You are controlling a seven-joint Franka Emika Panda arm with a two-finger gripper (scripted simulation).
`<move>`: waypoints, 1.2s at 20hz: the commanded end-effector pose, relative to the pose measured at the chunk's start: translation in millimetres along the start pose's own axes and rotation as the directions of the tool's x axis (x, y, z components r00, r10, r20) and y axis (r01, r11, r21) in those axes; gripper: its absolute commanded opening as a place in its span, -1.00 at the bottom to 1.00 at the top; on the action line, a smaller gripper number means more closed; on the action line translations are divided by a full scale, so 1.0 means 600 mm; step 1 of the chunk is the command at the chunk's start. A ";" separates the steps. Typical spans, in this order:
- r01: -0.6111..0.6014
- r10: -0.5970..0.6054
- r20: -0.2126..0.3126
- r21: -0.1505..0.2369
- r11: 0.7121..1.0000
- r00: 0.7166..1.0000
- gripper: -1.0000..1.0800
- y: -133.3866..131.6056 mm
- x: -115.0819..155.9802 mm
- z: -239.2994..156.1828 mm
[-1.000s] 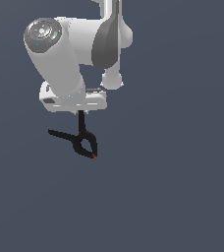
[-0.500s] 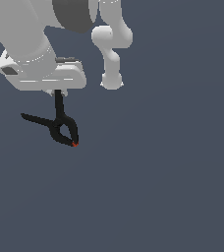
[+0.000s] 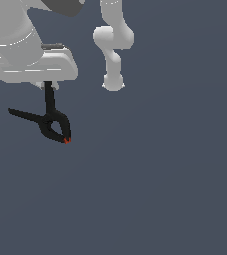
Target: Pick up the object and move it to a goal position.
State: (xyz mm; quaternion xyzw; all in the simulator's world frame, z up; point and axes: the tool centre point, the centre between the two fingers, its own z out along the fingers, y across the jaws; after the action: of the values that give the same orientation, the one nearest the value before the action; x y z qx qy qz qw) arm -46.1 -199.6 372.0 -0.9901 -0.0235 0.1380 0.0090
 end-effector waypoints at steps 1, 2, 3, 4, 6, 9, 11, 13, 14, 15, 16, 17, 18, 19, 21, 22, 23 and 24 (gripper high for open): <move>0.001 -0.001 -0.003 -0.001 1.000 1.000 -1.00 0.002 -0.001 -0.006; 0.001 -0.001 -0.003 -0.001 1.000 1.000 -1.00 0.002 -0.001 -0.006; 0.001 -0.001 0.000 0.000 1.000 1.000 -1.00 0.001 0.000 -0.002; 0.001 -0.001 0.000 0.000 1.000 1.000 -1.00 0.001 0.000 -0.003; 0.001 -0.001 0.000 0.000 1.000 1.000 -1.00 0.001 0.000 -0.005; 0.001 -0.001 0.000 0.000 1.000 1.000 -1.00 0.001 0.000 -0.013; 0.001 -0.001 0.000 0.000 1.000 1.000 -1.00 0.001 0.000 -0.021; 0.001 -0.001 0.000 0.000 1.000 1.000 -1.00 0.001 0.000 -0.032; 0.001 -0.001 0.000 0.000 1.000 1.000 -1.00 0.001 0.000 -0.037; 0.001 -0.001 0.000 0.000 1.000 1.000 -1.00 0.001 0.000 -0.044; 0.001 -0.001 0.000 0.000 1.000 1.000 -1.00 0.001 0.000 -0.050; 0.001 -0.001 0.000 0.000 1.000 1.000 -1.00 0.001 0.000 -0.057; 0.001 -0.001 0.000 0.000 1.000 1.000 -1.00 0.001 0.000 -0.064; 0.001 -0.001 0.000 0.000 1.000 1.000 -1.00 0.001 0.000 -0.071; 0.001 -0.001 0.000 0.000 1.000 1.000 -1.00 0.001 0.000 -0.083; 0.001 -0.001 0.000 0.000 1.000 1.000 -1.00 0.001 0.000 -0.088; 0.001 -0.001 0.000 0.000 1.000 1.000 -1.00 0.001 0.000 -0.092; 0.001 -0.001 0.000 0.000 1.000 1.000 -1.00 0.001 0.001 -0.096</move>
State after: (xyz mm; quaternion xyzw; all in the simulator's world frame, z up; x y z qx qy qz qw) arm -31.2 -201.0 421.5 -0.9899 -0.0238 0.1396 0.0095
